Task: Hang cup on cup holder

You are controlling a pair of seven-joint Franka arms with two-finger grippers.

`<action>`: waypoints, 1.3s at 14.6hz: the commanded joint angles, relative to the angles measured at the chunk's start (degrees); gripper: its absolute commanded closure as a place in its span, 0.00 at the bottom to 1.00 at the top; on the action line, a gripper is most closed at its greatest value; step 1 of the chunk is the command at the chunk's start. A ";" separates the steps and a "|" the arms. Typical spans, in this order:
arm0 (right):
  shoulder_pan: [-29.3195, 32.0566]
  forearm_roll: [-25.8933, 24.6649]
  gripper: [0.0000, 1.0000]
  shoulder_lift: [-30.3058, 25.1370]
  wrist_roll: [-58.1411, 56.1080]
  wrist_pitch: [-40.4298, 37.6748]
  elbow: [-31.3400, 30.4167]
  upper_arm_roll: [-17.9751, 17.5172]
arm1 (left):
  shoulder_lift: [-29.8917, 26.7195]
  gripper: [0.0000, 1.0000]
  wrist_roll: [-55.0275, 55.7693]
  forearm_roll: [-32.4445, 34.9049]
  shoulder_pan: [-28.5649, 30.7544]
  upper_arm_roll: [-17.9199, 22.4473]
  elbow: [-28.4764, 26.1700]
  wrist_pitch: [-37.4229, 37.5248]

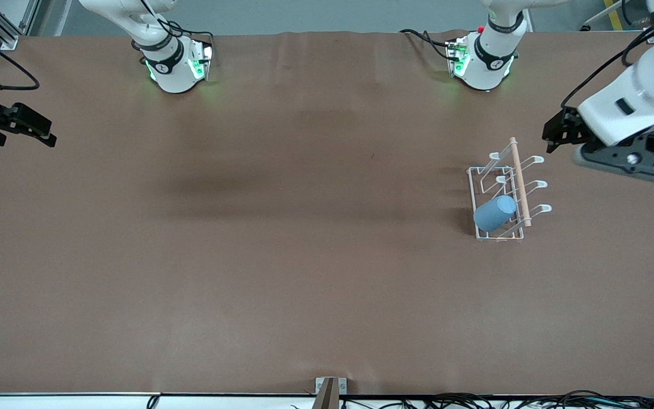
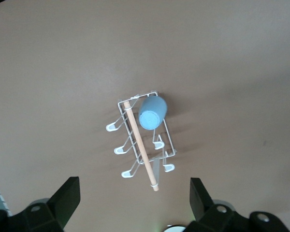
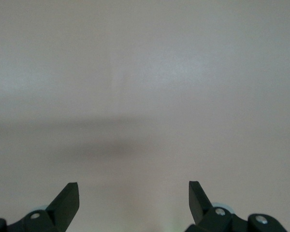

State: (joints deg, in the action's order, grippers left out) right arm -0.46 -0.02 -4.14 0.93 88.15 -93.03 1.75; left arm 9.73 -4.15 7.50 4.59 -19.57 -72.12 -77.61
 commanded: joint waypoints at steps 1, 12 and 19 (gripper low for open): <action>0.28 -0.77 0.00 -0.52 2.06 0.09 -0.57 -0.34 | -3.39 0.00 1.77 -1.87 1.56 0.15 -1.70 -0.35; 0.20 -0.60 0.00 -0.52 1.18 0.00 -0.66 -0.34 | -19.57 0.00 7.46 -6.89 -6.86 12.45 -25.35 -10.89; 0.20 -0.33 0.00 -0.52 0.57 -0.08 -0.66 -0.34 | -18.69 0.00 8.10 -5.39 -7.75 13.33 -23.59 -8.70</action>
State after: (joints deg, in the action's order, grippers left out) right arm -0.46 -0.02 -4.13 1.68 88.15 -93.05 1.64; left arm -8.55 3.79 1.17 -3.12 -6.62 -96.22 -86.96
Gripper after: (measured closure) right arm 0.000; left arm 0.000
